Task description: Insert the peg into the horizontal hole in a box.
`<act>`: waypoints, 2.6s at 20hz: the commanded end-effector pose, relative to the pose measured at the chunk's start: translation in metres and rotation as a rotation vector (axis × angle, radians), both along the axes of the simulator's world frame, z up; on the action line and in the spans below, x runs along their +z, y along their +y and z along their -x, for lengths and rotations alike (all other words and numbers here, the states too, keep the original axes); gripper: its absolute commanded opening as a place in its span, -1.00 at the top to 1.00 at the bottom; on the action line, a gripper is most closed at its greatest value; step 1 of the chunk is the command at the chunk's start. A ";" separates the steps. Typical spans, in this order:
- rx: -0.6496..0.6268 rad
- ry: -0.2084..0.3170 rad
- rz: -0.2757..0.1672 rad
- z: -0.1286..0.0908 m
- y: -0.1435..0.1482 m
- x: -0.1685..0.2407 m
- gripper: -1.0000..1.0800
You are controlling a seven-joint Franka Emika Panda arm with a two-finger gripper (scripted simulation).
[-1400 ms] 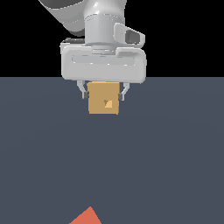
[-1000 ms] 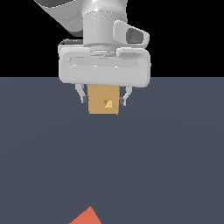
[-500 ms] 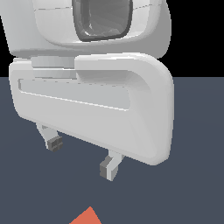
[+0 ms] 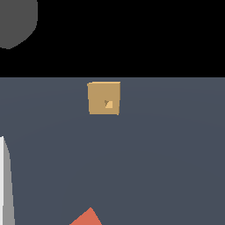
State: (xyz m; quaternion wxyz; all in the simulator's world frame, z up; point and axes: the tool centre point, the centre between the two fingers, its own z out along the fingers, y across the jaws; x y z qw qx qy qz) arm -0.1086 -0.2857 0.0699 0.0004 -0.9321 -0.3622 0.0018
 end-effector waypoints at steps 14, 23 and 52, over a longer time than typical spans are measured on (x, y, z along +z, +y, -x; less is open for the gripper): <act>-0.033 -0.003 0.000 0.009 -0.008 -0.035 -0.92; -0.035 -0.003 -0.001 0.009 -0.008 -0.054 1.00; 0.286 -0.004 0.000 -0.067 0.158 -0.037 1.00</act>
